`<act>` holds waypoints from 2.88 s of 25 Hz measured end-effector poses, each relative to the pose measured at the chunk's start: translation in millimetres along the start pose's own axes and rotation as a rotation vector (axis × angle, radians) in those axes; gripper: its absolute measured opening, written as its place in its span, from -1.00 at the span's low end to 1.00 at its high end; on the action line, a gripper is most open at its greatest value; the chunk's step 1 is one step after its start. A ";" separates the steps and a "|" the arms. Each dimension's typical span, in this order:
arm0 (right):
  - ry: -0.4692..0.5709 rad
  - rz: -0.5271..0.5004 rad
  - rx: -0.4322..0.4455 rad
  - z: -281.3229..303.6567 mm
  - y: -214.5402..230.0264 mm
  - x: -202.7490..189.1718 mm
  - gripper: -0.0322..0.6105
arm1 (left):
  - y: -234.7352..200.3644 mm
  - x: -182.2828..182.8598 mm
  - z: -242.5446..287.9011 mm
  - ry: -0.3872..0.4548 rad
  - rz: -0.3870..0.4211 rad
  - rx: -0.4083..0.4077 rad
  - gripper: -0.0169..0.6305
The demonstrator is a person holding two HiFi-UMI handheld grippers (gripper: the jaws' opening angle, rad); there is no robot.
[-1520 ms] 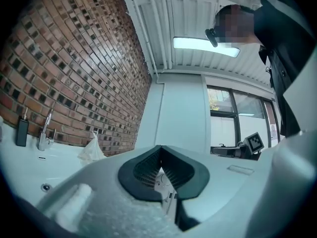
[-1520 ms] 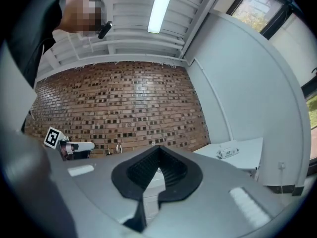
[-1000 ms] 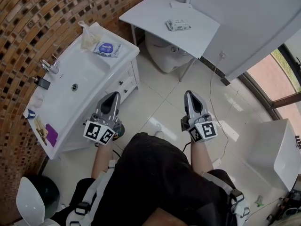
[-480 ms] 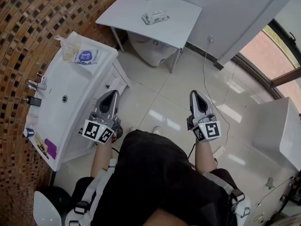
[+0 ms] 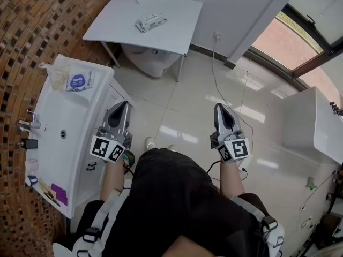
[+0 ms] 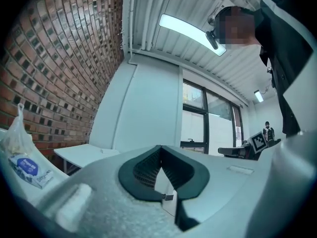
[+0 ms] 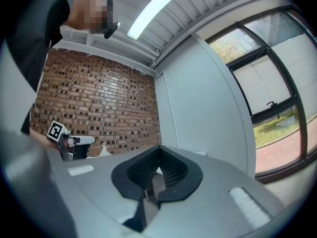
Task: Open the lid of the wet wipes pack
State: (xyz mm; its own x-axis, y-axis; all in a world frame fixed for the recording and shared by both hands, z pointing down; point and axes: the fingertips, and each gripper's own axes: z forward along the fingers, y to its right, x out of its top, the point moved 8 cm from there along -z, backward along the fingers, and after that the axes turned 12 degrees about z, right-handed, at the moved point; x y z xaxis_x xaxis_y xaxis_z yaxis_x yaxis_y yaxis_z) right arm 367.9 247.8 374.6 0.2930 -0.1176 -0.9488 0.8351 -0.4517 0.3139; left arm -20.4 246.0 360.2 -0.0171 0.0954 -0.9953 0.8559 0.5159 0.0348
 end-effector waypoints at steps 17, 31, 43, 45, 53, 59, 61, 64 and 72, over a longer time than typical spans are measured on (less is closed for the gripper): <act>0.027 0.033 0.001 88.8 -58.0 -8.7 -0.88 | -91.8 -12.1 7.6 0.032 -0.024 -0.006 -0.94; 0.010 0.008 -0.033 144.9 -83.8 -19.0 -0.88 | -152.7 -30.8 26.5 -0.012 -0.022 -0.083 -0.94; -0.010 0.011 0.042 219.0 -23.7 -17.9 -0.88 | -170.3 -39.0 86.6 -0.042 0.010 -0.024 -0.94; -0.010 0.010 0.072 237.6 -3.6 -12.5 -0.88 | -170.7 -37.9 104.4 -0.043 0.021 0.000 -0.94; -0.014 0.017 0.194 304.1 62.8 13.3 -0.88 | -159.7 -31.7 181.8 -0.035 0.067 0.049 -0.94; -0.036 0.022 0.227 318.8 102.3 19.9 -0.88 | -145.1 -41.4 219.0 -0.063 0.058 0.064 -0.94; -0.039 0.033 0.214 318.6 114.0 20.3 -0.88 | -139.7 -44.4 229.6 -0.076 0.055 0.045 -0.94; -0.033 0.045 0.207 316.2 125.9 18.6 -0.88 | -136.8 -49.4 244.5 -0.092 0.053 0.024 -0.94; -0.024 0.091 0.170 316.7 141.9 14.0 -0.88 | -143.0 -62.1 283.7 -0.097 0.027 -0.034 -0.94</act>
State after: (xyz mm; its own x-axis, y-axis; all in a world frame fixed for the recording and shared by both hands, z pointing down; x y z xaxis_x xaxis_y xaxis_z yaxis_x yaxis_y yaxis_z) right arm 343.1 -98.0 395.0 0.3508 -0.1845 -0.9181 0.7142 -0.5814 0.3897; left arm 4.9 -75.2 391.3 0.0572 0.0275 -0.9980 0.8373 0.5431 0.0630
